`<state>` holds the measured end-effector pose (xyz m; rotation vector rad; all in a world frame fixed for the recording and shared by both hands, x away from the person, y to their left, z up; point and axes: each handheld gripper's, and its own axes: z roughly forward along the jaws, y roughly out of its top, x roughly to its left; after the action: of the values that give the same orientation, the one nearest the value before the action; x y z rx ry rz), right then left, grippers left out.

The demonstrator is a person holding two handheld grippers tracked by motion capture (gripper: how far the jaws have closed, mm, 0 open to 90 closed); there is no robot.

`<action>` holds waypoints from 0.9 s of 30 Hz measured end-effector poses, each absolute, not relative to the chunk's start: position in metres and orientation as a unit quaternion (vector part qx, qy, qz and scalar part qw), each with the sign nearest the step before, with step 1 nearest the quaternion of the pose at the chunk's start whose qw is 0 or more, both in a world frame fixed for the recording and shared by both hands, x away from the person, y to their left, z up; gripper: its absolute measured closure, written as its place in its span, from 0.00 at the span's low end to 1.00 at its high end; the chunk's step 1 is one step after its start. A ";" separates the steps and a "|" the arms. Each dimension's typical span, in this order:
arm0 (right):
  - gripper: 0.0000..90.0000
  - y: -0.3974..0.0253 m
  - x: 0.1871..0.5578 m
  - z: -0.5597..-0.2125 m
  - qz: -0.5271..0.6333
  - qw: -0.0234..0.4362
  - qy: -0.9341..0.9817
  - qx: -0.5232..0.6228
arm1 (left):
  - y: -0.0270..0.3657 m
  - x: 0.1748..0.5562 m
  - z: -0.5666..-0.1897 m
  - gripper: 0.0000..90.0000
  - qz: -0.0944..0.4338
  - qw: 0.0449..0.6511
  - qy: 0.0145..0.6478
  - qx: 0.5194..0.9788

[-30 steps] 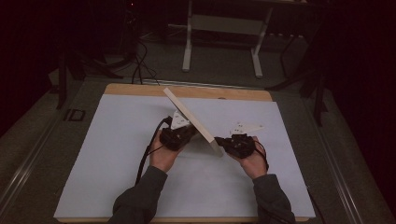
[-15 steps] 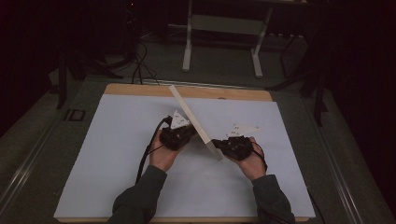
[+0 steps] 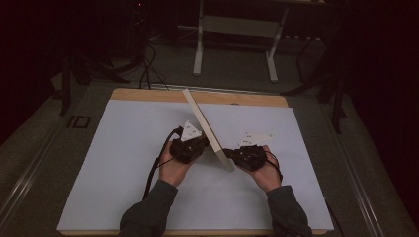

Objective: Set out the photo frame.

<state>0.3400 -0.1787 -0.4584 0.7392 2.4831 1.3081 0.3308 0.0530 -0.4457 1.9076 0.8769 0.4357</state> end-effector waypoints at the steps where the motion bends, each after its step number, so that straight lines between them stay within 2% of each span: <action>1: 1.00 -0.178 0.339 -0.458 0.448 0.117 0.850 0.252 | 0.054 0.332 -0.445 1.00 0.179 0.478 0.357 0.782; 27: 1.00 -0.171 0.336 -0.461 0.457 0.105 0.847 0.250 | 0.055 0.324 -0.445 1.00 0.186 0.475 0.334 0.792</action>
<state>0.3360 -0.1713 -0.4606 0.7364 2.4979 1.3470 0.3237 0.0548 -0.4446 1.9368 0.8173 0.4555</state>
